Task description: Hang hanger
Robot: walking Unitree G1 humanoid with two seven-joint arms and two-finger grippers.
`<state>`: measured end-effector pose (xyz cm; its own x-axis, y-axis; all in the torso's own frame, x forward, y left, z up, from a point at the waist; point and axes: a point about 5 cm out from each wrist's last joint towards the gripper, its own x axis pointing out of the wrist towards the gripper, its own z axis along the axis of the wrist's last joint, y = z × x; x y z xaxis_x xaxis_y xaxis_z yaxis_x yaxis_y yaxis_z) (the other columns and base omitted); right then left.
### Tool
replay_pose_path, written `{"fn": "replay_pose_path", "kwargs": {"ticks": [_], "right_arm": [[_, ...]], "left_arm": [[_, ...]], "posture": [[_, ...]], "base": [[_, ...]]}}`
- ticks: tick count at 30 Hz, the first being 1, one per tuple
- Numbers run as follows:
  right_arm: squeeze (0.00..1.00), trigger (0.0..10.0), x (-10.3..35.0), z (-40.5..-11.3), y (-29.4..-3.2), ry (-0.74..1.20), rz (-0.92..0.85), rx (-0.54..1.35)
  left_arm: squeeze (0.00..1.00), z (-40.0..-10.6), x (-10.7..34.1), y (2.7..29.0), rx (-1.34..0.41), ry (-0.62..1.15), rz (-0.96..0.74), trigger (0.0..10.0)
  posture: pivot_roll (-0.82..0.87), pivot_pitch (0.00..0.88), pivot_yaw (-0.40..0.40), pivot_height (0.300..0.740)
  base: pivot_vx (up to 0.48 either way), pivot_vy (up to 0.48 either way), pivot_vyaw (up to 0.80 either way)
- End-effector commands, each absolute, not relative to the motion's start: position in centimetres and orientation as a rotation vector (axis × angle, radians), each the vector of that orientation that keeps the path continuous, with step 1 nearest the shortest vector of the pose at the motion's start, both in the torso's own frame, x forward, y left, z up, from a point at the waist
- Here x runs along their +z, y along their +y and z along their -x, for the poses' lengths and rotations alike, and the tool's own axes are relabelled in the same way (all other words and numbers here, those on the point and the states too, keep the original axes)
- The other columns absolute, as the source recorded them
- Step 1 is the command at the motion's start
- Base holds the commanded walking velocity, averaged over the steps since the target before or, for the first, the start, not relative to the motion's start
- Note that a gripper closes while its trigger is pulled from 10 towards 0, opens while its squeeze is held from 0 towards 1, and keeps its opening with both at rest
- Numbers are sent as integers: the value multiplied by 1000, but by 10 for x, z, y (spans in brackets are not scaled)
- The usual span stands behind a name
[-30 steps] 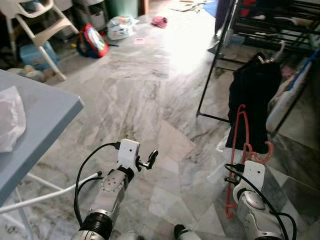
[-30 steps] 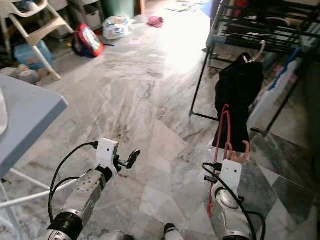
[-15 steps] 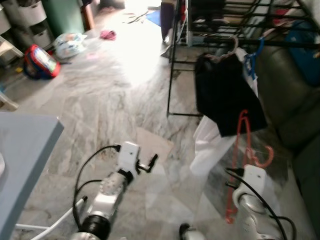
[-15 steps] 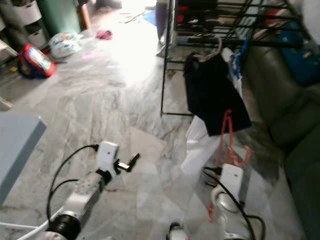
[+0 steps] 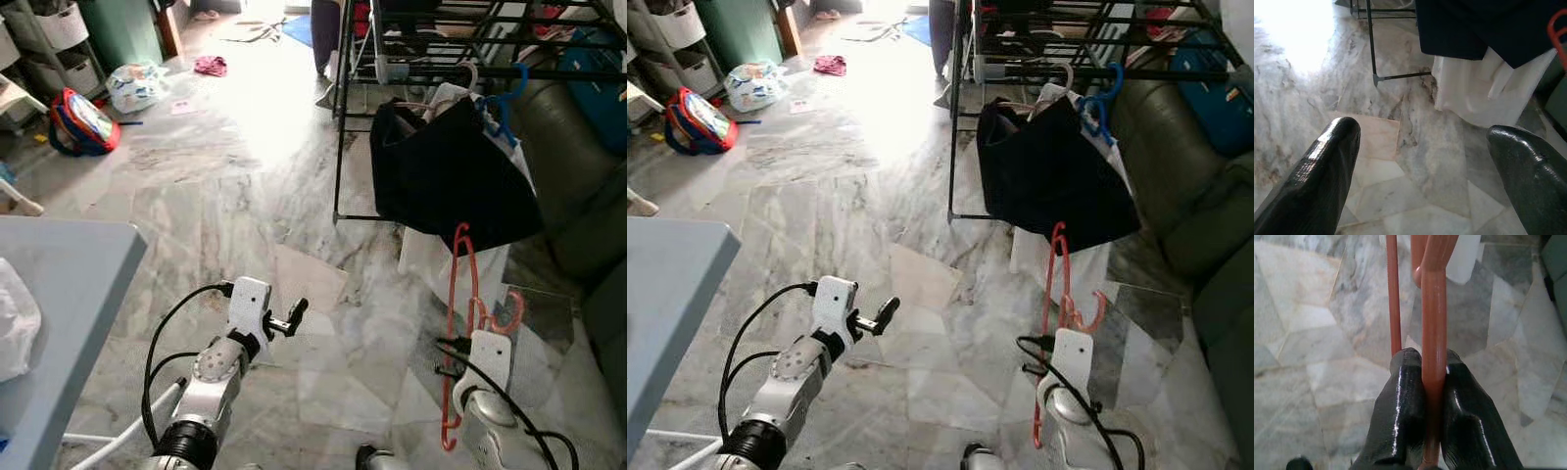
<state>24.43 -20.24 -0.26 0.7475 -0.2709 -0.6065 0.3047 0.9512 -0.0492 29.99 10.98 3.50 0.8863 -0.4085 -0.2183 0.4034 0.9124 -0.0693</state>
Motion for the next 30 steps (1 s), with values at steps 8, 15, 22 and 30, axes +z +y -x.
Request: {"fn": "replay_pose_path", "kwargs": {"ticks": [8,15,22,30], "right_arm": [[0,10000,-6,-233,-205,693,-16,-299],[0,10000,1,-235,-206,675,91,-268],[0,10000,3,-238,-206,673,106,-262],[0,10000,4,-238,-204,675,112,-247]], "left_arm": [[0,-284,9,124,-386,340,5,10000],[0,-289,13,123,-385,320,-11,10000],[0,-290,13,129,-360,322,-12,10000],[0,-291,12,128,-353,319,-10,10000]], "posture": [[-80,153,8,740],[-82,155,7,740],[-81,155,6,740],[-81,155,4,740]], "base": [[0,0,0],[0,-148,0],[0,-306,0],[0,-322,0]]}}
